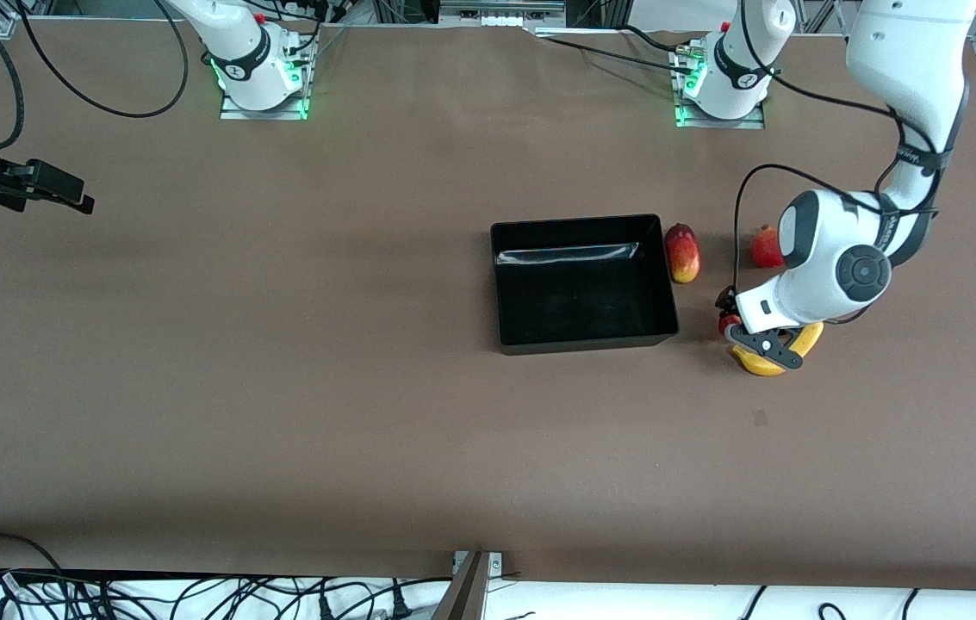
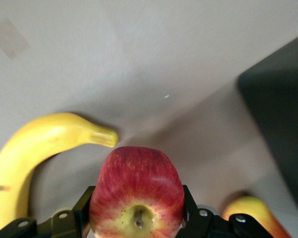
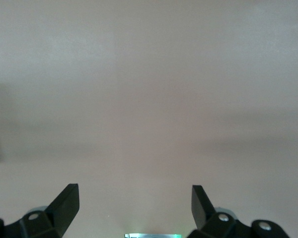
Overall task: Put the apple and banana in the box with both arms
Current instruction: 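Close the left gripper on the small apple and lift it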
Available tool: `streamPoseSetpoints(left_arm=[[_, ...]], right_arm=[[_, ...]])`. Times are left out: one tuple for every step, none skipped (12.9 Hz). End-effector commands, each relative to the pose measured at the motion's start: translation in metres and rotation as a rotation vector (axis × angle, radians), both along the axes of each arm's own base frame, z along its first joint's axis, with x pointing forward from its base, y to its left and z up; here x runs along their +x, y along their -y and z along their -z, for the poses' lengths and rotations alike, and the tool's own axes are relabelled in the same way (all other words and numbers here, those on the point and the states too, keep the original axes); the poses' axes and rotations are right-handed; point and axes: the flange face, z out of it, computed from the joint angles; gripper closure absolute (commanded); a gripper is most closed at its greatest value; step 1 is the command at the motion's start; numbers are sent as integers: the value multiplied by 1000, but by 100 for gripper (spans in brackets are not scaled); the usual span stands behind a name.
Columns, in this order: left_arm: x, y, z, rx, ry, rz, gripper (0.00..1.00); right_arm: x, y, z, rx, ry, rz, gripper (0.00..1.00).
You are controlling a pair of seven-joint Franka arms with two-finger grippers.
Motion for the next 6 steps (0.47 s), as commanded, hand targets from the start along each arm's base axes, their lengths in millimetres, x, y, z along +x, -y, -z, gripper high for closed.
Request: streamPoseSetpoints(left_arm=[[-20, 63, -78, -31, 51, 90, 100], [-24, 81, -87, -32, 54, 96, 100], [-29, 110, -92, -48, 55, 76, 100], [-35, 136, -96, -79, 50, 23, 100], [-42, 164, -95, -96, 34, -34, 100], [-49, 191, -89, -94, 18, -81, 100]], right_arm=[[-3, 4, -7, -15, 0, -4, 0], [-2, 4, -6, -15, -2, -4, 0], [-2, 6, -6, -15, -2, 0, 0], [-2, 6, -5, -15, -3, 0, 0], [-2, 5, -6, -15, -2, -1, 0], [-2, 5, -5, -15, -4, 0, 0]])
